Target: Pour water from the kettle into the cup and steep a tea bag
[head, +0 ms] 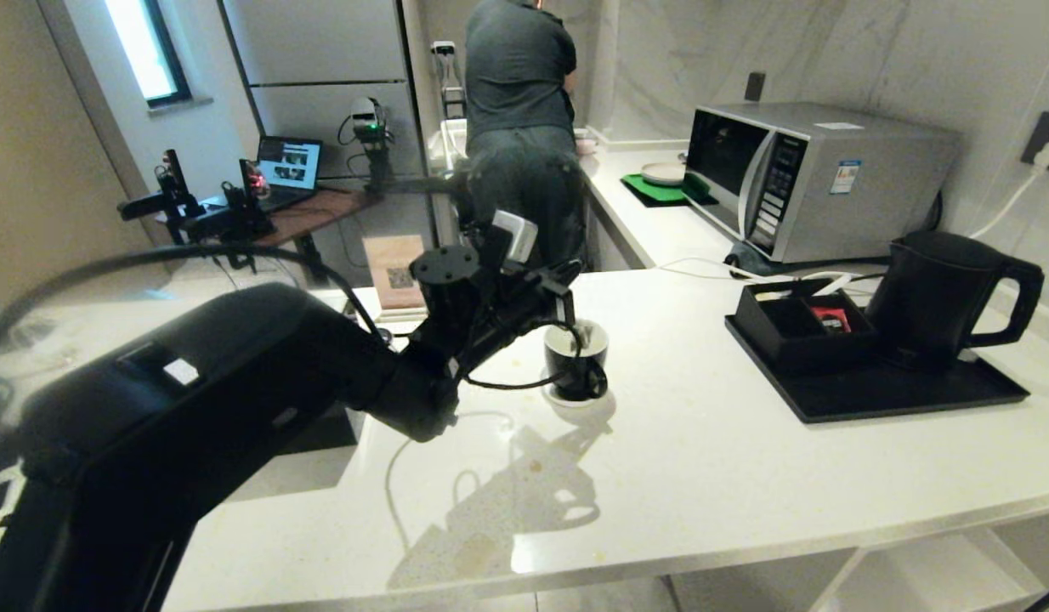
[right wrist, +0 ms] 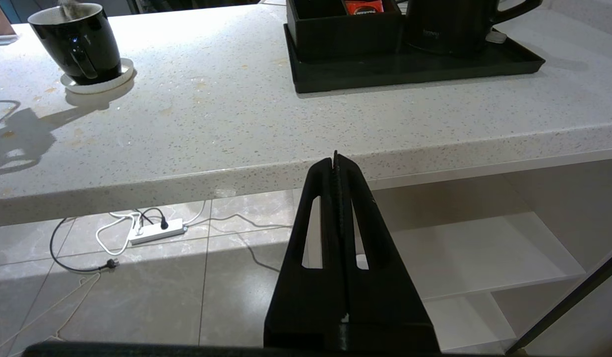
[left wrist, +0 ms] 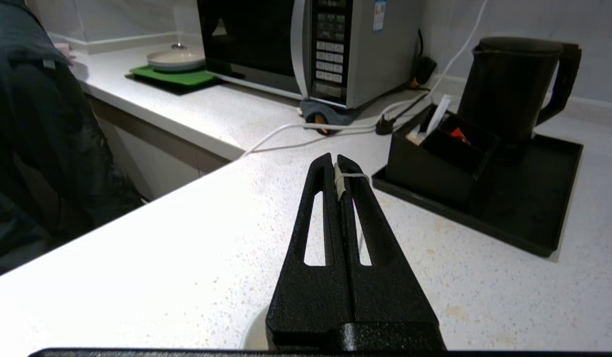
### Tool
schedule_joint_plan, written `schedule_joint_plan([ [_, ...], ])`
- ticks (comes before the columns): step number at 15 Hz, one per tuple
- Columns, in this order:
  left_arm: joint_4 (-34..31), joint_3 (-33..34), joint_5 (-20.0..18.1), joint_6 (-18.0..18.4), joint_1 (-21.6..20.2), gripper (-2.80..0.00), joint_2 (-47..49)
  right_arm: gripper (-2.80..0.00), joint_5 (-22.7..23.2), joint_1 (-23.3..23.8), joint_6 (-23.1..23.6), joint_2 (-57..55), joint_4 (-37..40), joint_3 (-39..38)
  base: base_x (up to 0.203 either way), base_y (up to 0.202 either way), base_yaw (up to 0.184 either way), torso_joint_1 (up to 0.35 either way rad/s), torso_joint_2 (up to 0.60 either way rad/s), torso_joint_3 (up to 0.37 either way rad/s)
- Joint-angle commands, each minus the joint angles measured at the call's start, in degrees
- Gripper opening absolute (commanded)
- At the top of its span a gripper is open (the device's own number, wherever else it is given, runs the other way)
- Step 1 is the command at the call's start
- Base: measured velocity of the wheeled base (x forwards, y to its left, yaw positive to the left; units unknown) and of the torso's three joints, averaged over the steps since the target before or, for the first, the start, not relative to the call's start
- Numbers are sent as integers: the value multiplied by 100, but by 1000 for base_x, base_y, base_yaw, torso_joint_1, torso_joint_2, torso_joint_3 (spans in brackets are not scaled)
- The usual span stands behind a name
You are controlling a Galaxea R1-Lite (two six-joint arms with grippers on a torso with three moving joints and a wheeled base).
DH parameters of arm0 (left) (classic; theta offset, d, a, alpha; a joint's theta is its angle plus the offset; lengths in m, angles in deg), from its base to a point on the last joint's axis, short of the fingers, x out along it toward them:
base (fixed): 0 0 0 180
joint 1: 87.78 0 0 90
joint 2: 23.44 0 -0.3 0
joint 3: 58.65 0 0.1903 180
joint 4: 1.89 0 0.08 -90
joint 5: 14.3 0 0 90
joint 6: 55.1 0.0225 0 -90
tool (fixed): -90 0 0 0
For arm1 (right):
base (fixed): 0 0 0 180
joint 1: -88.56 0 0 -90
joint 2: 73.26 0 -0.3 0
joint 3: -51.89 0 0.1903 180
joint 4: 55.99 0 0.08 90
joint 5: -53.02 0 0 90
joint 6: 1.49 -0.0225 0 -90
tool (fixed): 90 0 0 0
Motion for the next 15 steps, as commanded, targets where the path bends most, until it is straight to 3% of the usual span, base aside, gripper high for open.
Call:
schedule_joint_plan([
  [1, 45, -10, -11, -6, 34, -280, 74, -280, -3, -1, 2, 1, 0, 0, 0, 0, 0, 0, 0, 0],
  [15, 248, 33, 68, 3, 20, -280, 812, -280, -3, -1, 2, 1, 0, 0, 0, 0, 0, 0, 0, 0],
])
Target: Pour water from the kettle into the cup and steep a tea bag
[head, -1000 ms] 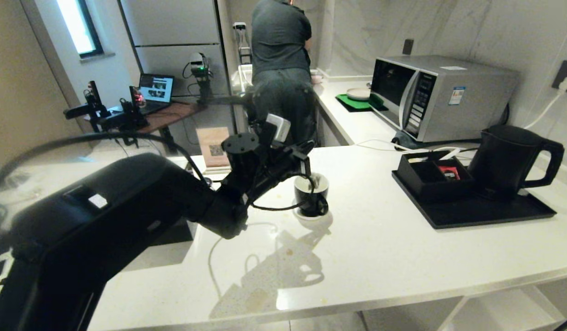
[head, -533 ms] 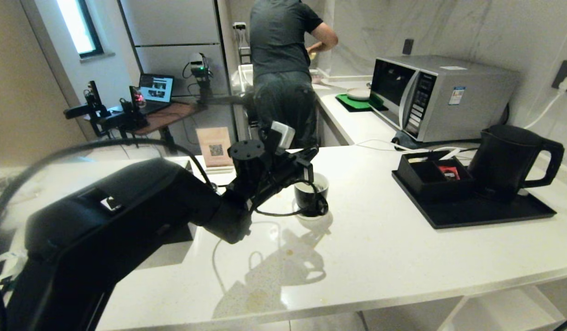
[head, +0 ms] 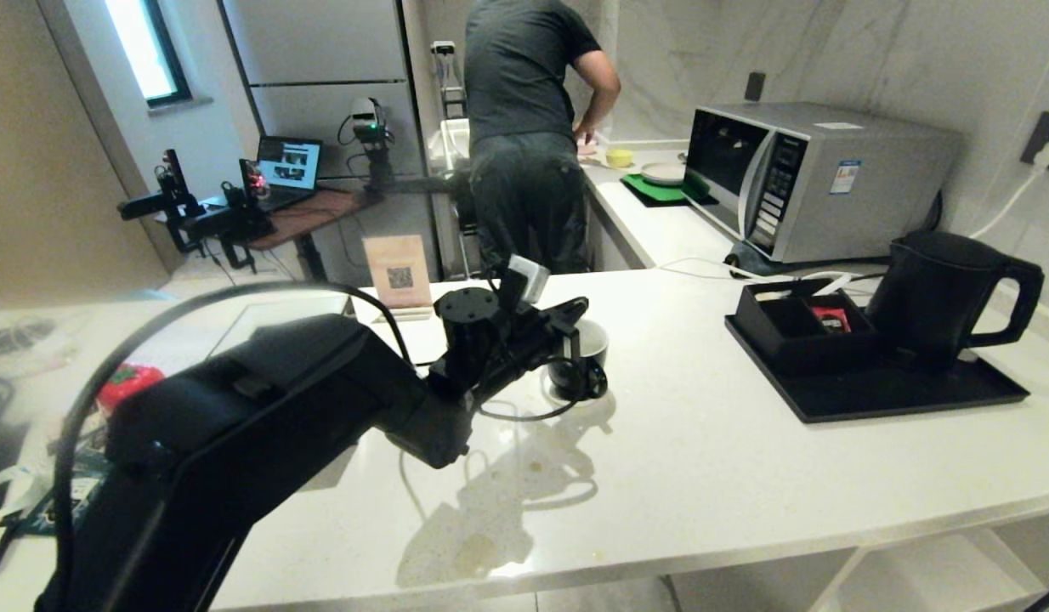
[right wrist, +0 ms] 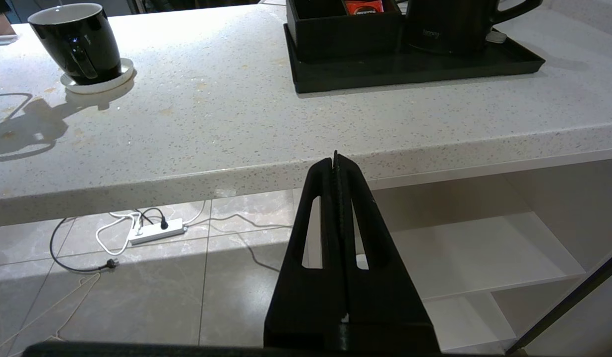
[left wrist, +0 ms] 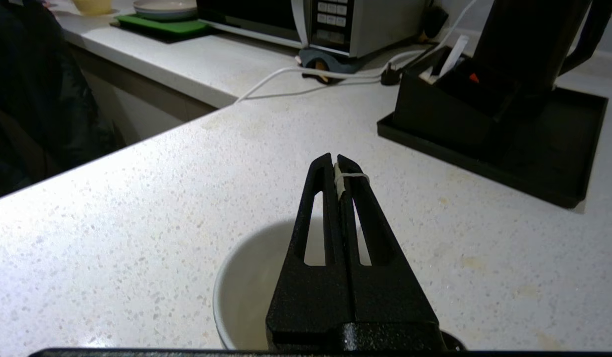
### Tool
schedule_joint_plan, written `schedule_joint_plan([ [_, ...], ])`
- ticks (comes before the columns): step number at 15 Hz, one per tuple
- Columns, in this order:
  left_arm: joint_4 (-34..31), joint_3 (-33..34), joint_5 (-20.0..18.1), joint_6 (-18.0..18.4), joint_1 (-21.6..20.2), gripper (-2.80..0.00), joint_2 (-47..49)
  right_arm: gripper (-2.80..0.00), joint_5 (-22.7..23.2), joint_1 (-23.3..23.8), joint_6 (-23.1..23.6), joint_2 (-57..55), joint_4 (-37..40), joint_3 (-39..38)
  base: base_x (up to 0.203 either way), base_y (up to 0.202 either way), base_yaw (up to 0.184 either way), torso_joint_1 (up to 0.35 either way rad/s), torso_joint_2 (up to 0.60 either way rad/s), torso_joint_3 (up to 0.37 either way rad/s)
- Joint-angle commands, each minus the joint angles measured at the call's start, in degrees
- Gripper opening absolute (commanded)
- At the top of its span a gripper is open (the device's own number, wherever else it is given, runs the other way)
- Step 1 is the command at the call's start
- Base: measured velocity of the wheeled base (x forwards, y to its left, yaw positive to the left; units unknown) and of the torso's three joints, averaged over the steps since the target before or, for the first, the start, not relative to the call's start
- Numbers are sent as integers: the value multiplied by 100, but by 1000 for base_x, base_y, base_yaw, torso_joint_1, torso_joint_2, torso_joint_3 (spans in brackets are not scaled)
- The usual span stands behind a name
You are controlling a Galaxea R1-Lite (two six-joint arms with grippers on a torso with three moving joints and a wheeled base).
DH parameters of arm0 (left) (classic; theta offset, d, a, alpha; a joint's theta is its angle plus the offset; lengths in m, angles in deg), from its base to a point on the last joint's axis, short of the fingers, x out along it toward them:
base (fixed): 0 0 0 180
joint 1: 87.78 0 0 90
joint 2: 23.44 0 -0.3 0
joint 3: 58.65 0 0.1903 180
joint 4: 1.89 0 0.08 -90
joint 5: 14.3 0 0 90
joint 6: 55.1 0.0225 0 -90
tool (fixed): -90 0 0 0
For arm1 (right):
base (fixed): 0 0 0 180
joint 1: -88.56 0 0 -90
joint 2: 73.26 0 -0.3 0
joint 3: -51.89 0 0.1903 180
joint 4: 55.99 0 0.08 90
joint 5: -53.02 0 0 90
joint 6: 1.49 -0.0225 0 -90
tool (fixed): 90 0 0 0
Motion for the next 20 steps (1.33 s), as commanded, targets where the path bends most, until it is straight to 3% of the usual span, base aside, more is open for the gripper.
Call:
schedule_joint_plan([
  [1, 43, -5, -12, -4, -1, -280, 178, -280, -2, -1, -1, 2, 0, 0, 0, 0, 0, 0, 0, 0],
  [11, -52, -389, -28, -10, -11, -280, -137, -280, -2, -1, -1, 2, 0, 0, 0, 0, 0, 0, 0, 0],
  [20, -1223, -2164, -39, -4, 16, -280, -324, -280, -2, -1, -1, 2, 0, 0, 0, 0, 0, 0, 0, 0],
])
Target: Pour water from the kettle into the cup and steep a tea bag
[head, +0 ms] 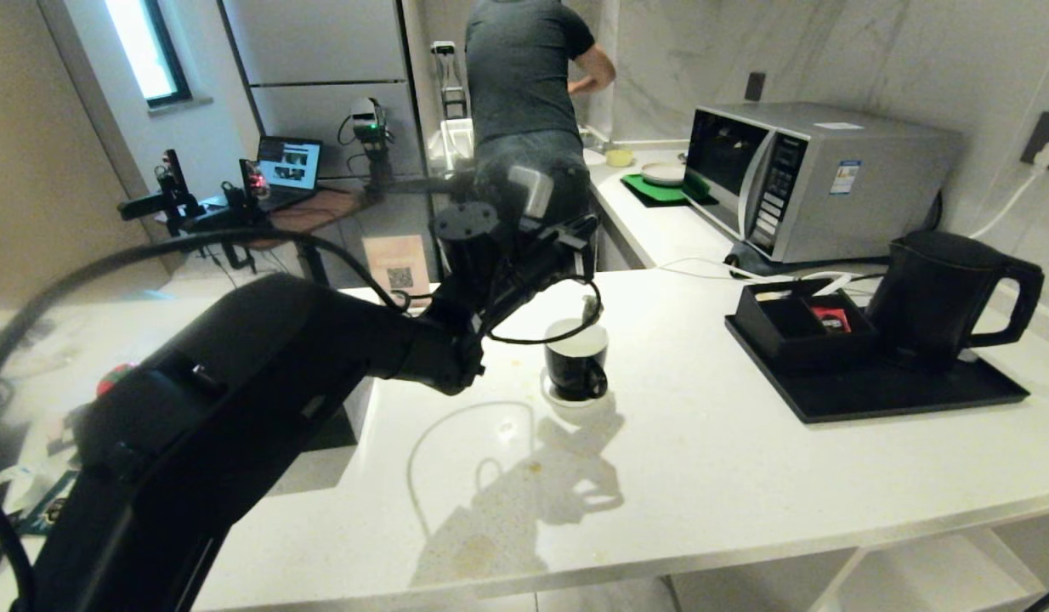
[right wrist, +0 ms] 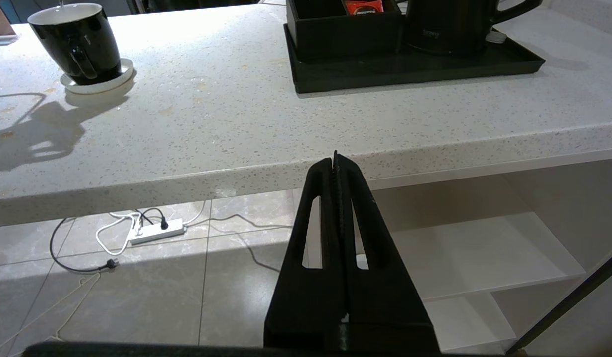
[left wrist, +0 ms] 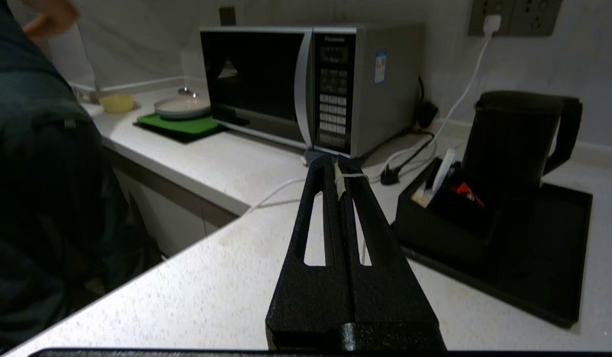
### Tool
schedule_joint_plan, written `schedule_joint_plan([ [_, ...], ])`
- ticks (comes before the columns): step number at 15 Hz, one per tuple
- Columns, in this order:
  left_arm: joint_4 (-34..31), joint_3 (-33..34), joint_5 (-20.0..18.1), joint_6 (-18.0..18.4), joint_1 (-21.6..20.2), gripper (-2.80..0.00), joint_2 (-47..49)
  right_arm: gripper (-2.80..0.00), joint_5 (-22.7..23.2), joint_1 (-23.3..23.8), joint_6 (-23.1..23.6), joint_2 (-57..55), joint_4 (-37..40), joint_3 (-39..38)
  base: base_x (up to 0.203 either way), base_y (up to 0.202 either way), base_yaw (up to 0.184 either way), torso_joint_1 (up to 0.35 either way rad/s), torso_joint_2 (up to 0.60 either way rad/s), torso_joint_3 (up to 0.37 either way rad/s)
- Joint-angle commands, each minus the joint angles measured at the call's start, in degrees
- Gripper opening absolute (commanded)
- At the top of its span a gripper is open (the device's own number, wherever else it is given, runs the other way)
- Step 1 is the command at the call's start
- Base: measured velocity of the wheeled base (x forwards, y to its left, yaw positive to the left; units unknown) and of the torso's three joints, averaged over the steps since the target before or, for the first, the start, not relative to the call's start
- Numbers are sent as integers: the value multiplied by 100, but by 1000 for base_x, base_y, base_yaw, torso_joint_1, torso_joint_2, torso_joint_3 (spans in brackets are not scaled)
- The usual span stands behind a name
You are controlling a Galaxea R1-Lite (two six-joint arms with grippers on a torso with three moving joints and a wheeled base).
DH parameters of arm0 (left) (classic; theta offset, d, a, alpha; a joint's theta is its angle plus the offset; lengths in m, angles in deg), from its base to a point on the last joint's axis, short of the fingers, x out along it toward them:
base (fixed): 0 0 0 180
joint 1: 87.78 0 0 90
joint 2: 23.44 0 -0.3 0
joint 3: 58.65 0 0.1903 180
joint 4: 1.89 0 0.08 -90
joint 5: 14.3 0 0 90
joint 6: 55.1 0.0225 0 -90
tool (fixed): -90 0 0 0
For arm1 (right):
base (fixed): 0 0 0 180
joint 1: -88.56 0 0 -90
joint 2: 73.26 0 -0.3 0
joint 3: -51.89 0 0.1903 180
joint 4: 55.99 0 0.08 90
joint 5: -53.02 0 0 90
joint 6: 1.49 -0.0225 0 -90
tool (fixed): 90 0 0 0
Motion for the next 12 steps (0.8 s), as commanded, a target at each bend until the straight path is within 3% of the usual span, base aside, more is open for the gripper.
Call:
schedule_joint_plan([
  [1, -147, -313, -17, -4, 1, -280, -22, -280, -1, -1, -3, 2, 0, 0, 0, 0, 0, 0, 0, 0],
  [12, -94, -262, 0, -4, -8, -280, 112, -280, -1, -1, -3, 2, 0, 0, 0, 0, 0, 0, 0, 0],
])
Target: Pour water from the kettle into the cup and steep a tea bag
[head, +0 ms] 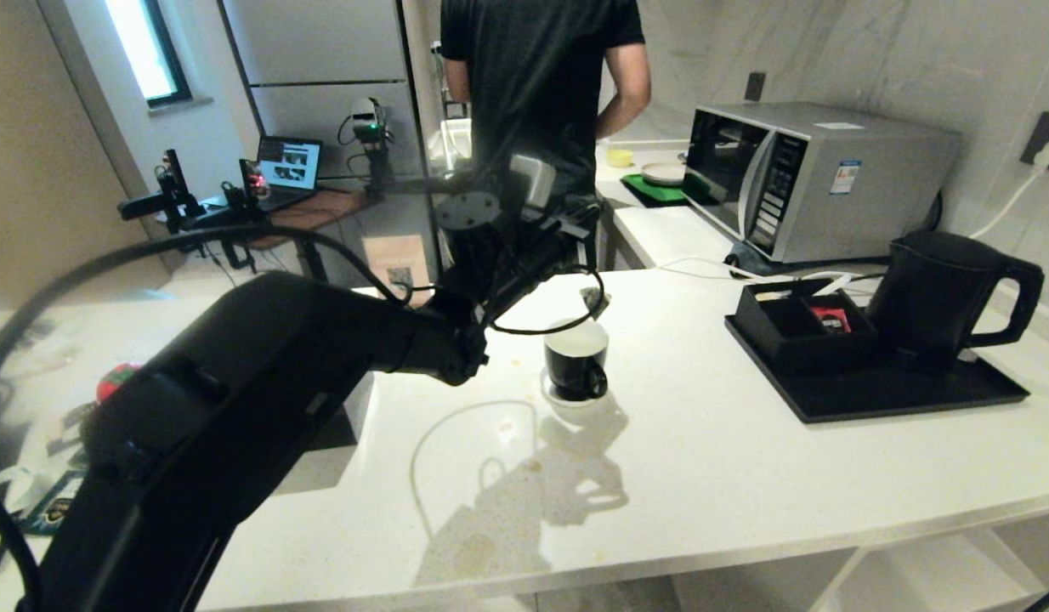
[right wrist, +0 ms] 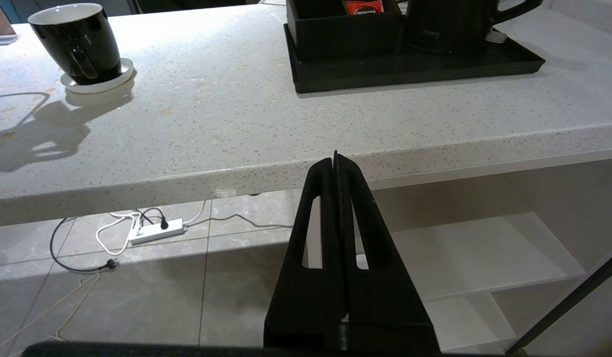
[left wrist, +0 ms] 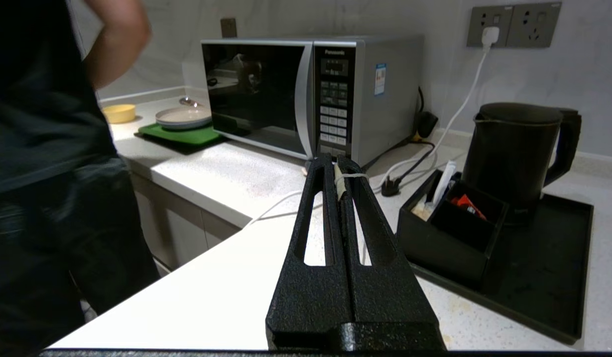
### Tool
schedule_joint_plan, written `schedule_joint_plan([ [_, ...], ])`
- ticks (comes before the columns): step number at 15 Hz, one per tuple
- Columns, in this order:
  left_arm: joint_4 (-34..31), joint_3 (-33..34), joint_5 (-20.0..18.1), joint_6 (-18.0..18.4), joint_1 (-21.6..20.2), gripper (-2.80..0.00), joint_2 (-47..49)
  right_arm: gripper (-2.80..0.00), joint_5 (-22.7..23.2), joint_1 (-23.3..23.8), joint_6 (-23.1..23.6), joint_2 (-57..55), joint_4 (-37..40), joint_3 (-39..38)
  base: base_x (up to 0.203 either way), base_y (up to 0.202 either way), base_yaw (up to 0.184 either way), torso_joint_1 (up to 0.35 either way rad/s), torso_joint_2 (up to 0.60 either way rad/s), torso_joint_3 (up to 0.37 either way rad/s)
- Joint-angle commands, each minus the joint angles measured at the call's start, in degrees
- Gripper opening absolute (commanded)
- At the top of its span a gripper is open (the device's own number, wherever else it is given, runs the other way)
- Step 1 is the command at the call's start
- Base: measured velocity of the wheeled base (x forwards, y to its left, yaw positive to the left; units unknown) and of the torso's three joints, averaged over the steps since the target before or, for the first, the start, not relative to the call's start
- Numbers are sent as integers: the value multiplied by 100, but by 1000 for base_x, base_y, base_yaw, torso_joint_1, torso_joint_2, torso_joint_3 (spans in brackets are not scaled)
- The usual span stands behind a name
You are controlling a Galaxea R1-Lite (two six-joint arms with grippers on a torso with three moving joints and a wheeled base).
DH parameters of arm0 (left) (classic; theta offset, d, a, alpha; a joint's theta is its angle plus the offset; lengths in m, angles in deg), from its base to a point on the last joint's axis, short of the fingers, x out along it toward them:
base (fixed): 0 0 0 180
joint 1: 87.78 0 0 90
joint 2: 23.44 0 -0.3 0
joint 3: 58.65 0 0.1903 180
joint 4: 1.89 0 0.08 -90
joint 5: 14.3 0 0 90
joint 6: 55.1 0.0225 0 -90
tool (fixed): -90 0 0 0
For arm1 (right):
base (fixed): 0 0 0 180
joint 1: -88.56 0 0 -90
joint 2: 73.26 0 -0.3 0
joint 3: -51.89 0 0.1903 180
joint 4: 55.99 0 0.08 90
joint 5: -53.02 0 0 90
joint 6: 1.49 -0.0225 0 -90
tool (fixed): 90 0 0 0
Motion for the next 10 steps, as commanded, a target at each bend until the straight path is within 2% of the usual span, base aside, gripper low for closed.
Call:
schedule_joint_plan([
  [1, 39, 12, 2, -4, 1, -280, 75, -280, -2, -1, -1, 2, 0, 0, 0, 0, 0, 0, 0, 0],
  [10, 49, 47, 12, 5, -17, -280, 192, -280, -2, -1, -1, 2, 0, 0, 0, 0, 0, 0, 0, 0],
])
